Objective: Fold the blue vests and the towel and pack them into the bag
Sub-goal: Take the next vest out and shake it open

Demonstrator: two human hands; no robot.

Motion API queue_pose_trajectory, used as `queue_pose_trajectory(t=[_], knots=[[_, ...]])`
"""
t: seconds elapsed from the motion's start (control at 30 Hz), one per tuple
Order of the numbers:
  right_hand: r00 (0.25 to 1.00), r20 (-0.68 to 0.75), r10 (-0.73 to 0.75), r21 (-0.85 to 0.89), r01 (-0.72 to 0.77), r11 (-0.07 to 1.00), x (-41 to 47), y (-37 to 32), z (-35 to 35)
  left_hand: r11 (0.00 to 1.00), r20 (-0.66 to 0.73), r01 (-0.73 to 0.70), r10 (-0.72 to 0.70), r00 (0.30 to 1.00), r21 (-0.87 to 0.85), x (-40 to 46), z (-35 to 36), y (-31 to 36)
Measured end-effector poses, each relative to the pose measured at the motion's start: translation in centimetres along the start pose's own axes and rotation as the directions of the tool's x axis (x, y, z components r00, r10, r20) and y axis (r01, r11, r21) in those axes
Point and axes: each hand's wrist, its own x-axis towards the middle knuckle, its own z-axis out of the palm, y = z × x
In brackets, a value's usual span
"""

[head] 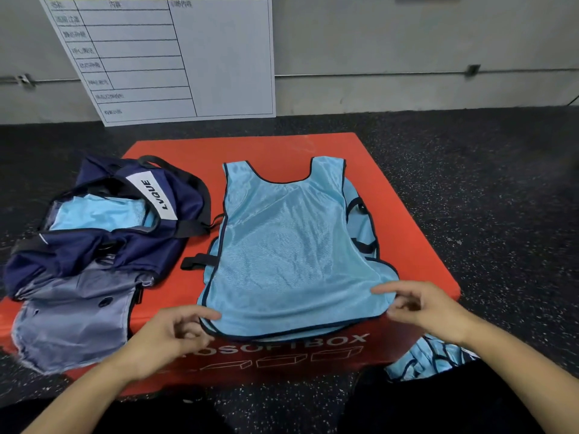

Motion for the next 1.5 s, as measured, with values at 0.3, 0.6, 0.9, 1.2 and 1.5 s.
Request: queue_pose_trajectory(t=[0.3,0.6,0.9,1.2,1.5], knots=[[0.939,-0.118,-0.322,-0.706,0.148,0.692,0.8,0.9,1.6,0.896,-0.272,-0.183,0.309,0.911,0.405,0.1,0.4,0.9],[0.81,-0.361,-0.461,-0.514,0.24,0.823,2.7,-1.0,-0.4,0.872,-0.322,-0.298,0.432,0.842,0.389,1.1,-1.3,4.1],[0.893,-0.441,-0.093,0.018,0.113,0.993,6.5,-3.2,-1.6,0.959,-0.339,-0.17,0.241,0.909,0.226,5.5,-2.4,3.7],[0.896,-0.441,0.054,0.111,-0.005,0.994,8.4,-1.3,-1.8,0.97,-0.273,-0.156,0.204,0.94,0.187,8.7,-3.6,2.9],[0.913,-0.338,-0.227,-0.362,0.096,0.927,6.7,-1.0,-2.6,0.97,-0.183,-0.19,0.217,0.959,0.151,9.8,-3.3,0.2]])
